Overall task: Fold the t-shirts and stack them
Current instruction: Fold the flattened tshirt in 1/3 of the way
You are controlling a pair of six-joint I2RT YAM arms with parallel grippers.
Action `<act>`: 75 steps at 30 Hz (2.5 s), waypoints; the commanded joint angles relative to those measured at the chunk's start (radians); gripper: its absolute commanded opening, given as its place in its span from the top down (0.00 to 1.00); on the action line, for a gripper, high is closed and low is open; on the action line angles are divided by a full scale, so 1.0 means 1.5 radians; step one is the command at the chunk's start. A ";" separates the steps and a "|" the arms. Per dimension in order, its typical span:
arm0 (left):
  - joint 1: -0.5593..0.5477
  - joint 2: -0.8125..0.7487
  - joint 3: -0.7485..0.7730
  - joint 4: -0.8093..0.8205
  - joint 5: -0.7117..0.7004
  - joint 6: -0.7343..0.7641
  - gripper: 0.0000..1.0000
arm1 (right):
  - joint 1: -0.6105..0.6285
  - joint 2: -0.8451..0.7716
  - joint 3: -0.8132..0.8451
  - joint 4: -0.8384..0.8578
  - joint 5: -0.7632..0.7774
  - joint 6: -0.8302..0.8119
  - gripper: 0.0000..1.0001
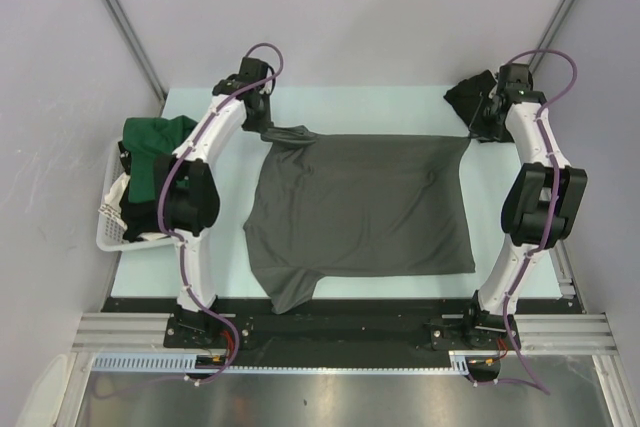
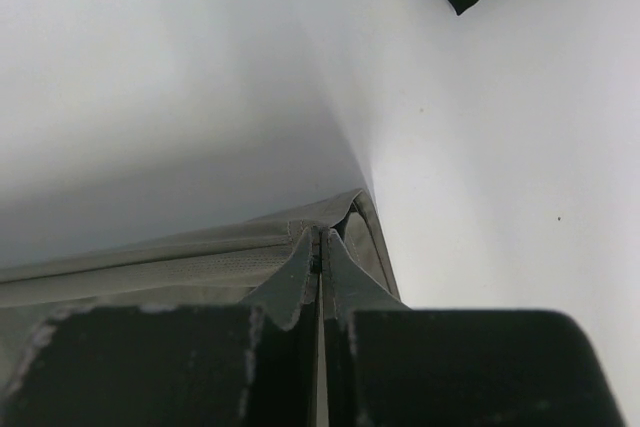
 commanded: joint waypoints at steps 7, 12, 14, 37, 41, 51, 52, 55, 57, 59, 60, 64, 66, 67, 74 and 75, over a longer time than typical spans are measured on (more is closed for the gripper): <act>0.003 -0.078 -0.011 -0.043 -0.010 0.019 1.00 | -0.004 -0.039 0.006 -0.051 0.014 0.003 1.00; 0.003 -0.106 -0.055 -0.057 -0.006 0.017 1.00 | -0.001 -0.045 0.003 -0.088 0.025 0.004 1.00; 0.003 -0.128 -0.081 -0.061 -0.002 0.017 1.00 | 0.002 -0.047 0.002 -0.104 0.029 0.005 1.00; 0.000 -0.265 -0.260 -0.102 0.035 0.005 1.00 | 0.026 -0.051 -0.011 -0.228 0.084 0.033 1.00; -0.004 -0.305 -0.309 -0.091 0.056 -0.007 1.00 | 0.026 -0.067 -0.039 -0.230 0.086 0.038 1.00; -0.027 -0.352 -0.400 -0.086 0.078 -0.022 1.00 | 0.030 -0.073 -0.100 -0.243 0.073 0.046 1.00; -0.030 -0.353 -0.410 -0.084 0.078 -0.025 1.00 | 0.031 -0.073 -0.106 -0.244 0.073 0.047 1.00; -0.036 -0.355 -0.424 -0.081 0.081 -0.028 1.00 | 0.031 -0.072 -0.123 -0.247 0.070 0.048 1.00; -0.041 -0.354 -0.429 -0.079 0.082 -0.031 1.00 | 0.032 -0.070 -0.132 -0.245 0.061 0.049 1.00; -0.045 -0.353 -0.438 -0.076 0.083 -0.033 1.00 | 0.033 -0.065 -0.150 -0.242 0.062 0.048 1.00; -0.045 -0.354 -0.441 -0.076 0.085 -0.034 1.00 | 0.034 -0.062 -0.153 -0.243 0.062 0.047 1.00; -0.049 -0.349 -0.451 -0.075 0.088 -0.037 1.00 | 0.036 -0.045 -0.162 -0.241 0.062 0.045 1.00; -0.050 -0.346 -0.454 -0.074 0.088 -0.037 1.00 | 0.037 -0.037 -0.165 -0.240 0.062 0.046 1.00; -0.050 -0.345 -0.457 -0.073 0.089 -0.037 1.00 | 0.038 -0.034 -0.164 -0.237 0.062 0.045 1.00; -0.051 -0.331 -0.462 -0.075 0.102 -0.035 1.00 | 0.046 -0.009 -0.166 -0.234 0.070 0.044 0.96; -0.051 -0.329 -0.461 -0.078 0.102 -0.035 1.00 | 0.046 -0.005 -0.166 -0.236 0.071 0.047 0.94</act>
